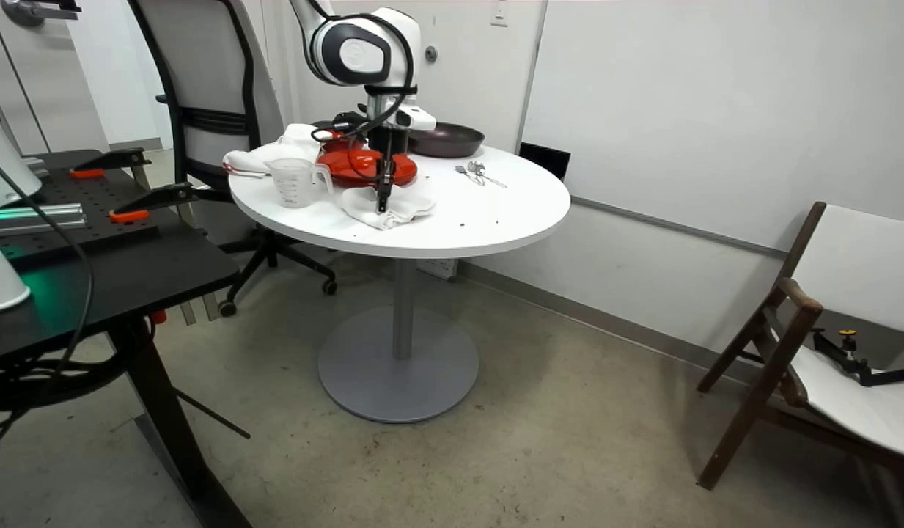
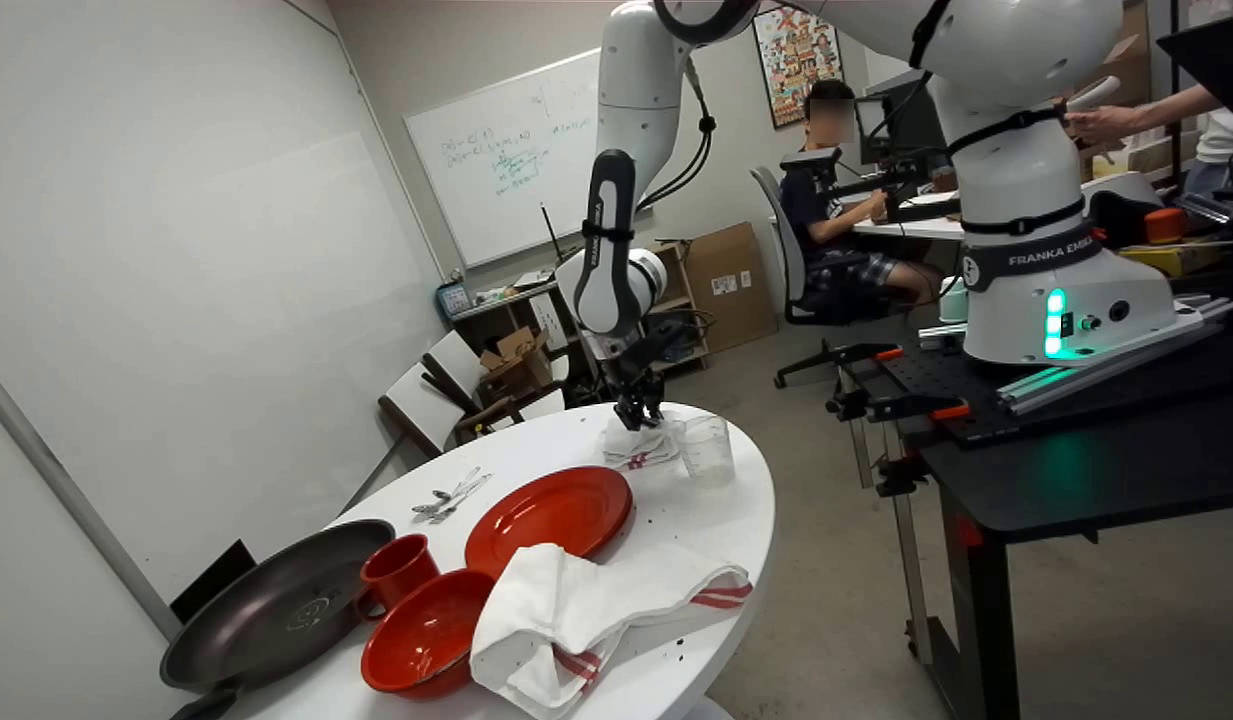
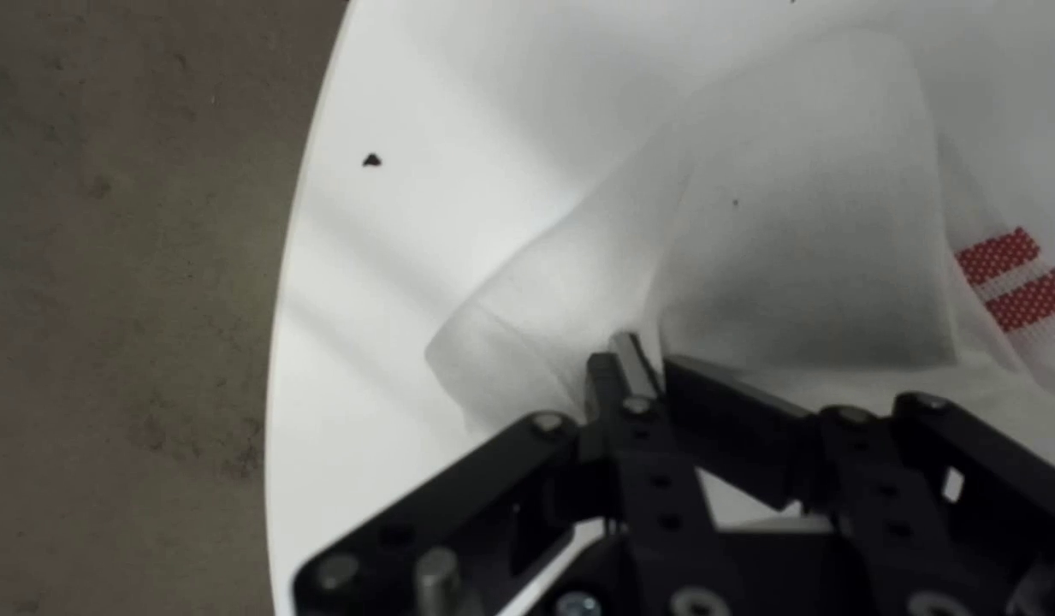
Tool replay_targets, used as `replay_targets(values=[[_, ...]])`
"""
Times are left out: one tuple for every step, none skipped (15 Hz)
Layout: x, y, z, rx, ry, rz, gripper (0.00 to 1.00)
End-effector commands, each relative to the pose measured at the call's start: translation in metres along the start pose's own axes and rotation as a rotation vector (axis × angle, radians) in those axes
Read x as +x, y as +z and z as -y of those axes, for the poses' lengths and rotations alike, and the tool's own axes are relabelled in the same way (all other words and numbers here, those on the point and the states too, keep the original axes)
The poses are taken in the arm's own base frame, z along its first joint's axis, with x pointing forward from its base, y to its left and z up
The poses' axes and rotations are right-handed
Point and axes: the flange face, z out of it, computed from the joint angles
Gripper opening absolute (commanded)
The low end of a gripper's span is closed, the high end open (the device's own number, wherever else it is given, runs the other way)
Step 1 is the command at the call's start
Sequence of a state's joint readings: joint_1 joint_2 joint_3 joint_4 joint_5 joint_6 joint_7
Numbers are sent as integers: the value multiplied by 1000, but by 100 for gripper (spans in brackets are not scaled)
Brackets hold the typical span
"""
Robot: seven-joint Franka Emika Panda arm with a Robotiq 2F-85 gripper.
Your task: Use the towel on the right to wipe the countertop
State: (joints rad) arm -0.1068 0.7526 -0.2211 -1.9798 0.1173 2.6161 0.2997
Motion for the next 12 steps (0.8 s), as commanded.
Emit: replay_targets(values=[[7, -14, -18, -14, 29, -8, 1], [13, -17, -25, -18, 42, -22, 1], [19, -21, -31, -13, 58, -35, 1], [25, -25, -36, -12, 73, -46, 1], [31, -28, -39, 2, 89, -53, 1], [35, -32, -41, 12, 103, -60, 1], [39, -36, -41, 24, 115, -65, 1], [42, -39, -41, 35, 127, -70, 1], [43, -41, -39, 50, 141, -69, 1], [43, -41, -35, 66, 155, -62, 1], [40, -41, -30, 86, 169, -51, 1], [36, -39, -24, 100, 175, -42, 1]])
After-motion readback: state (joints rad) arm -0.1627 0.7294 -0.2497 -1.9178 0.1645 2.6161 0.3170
